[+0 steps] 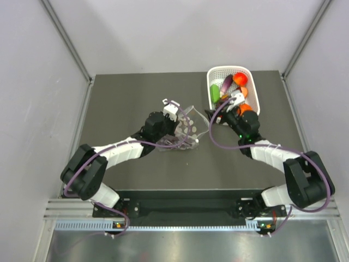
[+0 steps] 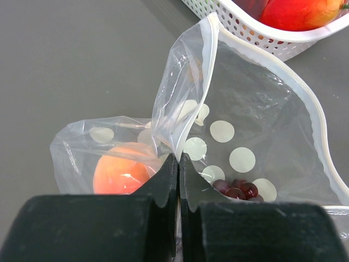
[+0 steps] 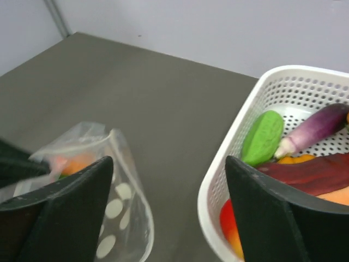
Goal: Open the zip-top bag and remove the fake food
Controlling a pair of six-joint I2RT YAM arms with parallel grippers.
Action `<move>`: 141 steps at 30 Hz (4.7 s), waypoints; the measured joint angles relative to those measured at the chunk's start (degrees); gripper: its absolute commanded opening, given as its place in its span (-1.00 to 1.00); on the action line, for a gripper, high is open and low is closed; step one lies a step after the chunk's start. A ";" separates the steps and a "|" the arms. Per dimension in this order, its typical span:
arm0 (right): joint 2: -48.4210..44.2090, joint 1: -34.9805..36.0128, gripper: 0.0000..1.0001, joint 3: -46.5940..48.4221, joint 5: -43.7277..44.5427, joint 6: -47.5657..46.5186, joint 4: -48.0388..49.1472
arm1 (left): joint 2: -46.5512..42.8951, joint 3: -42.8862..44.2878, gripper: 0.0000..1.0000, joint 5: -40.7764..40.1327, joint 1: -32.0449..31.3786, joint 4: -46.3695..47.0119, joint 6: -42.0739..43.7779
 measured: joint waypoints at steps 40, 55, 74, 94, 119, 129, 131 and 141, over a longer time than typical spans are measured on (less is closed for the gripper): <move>9.57 5.79 -0.26 6.27 -35.65 -9.81 -11.04 | -5.40 -3.67 -1.00 5.97 0.07 0.13 -0.02; 14.56 13.11 -0.09 9.16 -31.93 -17.44 -24.26 | -7.52 -4.92 -1.00 5.95 0.07 0.15 0.00; 21.73 16.11 0.73 14.32 -37.59 -22.05 -30.40 | -8.17 -5.70 -1.00 5.31 0.42 0.11 -0.59; 26.45 20.74 -0.05 10.56 -25.44 -13.33 -16.26 | -9.40 -6.54 -1.00 5.70 0.44 -0.31 -1.07; 6.51 22.03 -0.99 -4.61 -1.51 -9.75 -7.56 | -7.32 -5.53 -1.00 5.31 0.52 -0.74 0.50; -1.84 22.03 -0.99 -8.92 4.85 -10.25 -6.91 | -7.08 -5.25 -1.00 5.42 0.37 -0.76 0.50; -4.11 22.03 -1.00 -10.58 5.38 -10.23 -6.05 | -6.97 -5.14 -1.00 5.60 0.31 -0.76 0.50; -9.44 22.05 -1.00 -14.49 5.55 -9.94 -2.97 | -6.88 -4.66 -1.00 6.40 -0.33 -0.72 0.48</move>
